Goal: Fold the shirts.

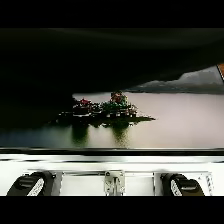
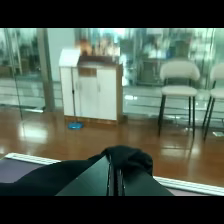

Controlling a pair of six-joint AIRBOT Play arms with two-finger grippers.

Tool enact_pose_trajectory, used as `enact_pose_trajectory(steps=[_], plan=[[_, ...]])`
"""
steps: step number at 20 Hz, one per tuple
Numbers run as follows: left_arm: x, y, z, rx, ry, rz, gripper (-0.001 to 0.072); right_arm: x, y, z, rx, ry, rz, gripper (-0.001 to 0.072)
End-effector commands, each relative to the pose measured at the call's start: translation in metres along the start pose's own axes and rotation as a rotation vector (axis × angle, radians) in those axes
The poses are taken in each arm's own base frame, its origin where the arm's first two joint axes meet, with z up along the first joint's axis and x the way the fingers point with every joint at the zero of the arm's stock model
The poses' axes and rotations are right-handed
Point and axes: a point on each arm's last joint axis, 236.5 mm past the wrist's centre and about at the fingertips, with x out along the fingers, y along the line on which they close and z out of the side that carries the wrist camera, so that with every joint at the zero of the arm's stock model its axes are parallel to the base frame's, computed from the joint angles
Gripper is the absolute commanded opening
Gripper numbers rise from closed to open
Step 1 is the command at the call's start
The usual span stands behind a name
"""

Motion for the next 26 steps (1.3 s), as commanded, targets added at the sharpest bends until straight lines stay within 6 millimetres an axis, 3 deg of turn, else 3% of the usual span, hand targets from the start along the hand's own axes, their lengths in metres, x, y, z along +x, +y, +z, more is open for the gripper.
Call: enact_pose_trajectory(steps=[1,4,7,8,9,12,13,15,18,22,24,26], plan=[[-0.013,0.008,-0.017,0.04,0.113,0.059,0.004,-0.027,-0.013,0.003,-0.015,0.033,-0.089,0.0062],[-0.014,0.058,-0.065,0.115,0.32,0.236,0.004,-0.01,-0.042,-0.059,-0.042,0.289,-0.174,0.0062],[0.001,0.096,-0.112,0.123,0.469,0.327,0.0039,0.018,-0.067,-0.151,-0.008,0.651,-0.198,0.0063],[0.009,0.108,-0.14,0.106,0.544,0.337,0.004,0.029,-0.075,-0.183,0.008,0.771,-0.201,0.0062],[0.014,0.119,-0.173,0.086,0.634,0.35,0.004,0.039,-0.082,-0.216,0.026,0.884,-0.203,0.0063],[0.014,0.161,-0.31,-0.018,0.974,0.407,0.0039,0.071,-0.105,-0.334,0.083,1.176,-0.212,0.0063],[0.012,0.173,-0.354,-0.058,1.057,0.43,0.004,0.086,-0.112,-0.373,0.096,1.226,-0.21,0.0063],[0.016,0.193,-0.431,-0.155,1.144,0.471,0.004,0.124,-0.127,-0.43,0.113,1.229,-0.223,0.0063],[0.044,0.205,-0.505,-0.296,1.154,0.465,0.004,0.186,-0.138,-0.468,0.223,1.072,-0.261,0.0063],[0.083,0.222,-0.567,-0.441,1.07,0.475,0.004,0.251,-0.15,-0.477,0.381,0.814,-0.304,0.0063],[0.096,0.228,-0.591,-0.527,1.025,0.492,0.004,0.267,-0.152,-0.49,0.445,0.762,-0.312,0.0063],[0.094,0.225,-0.621,-0.601,1.055,0.505,0.0041,0.266,-0.148,-0.522,0.492,0.816,-0.314,0.0063]])
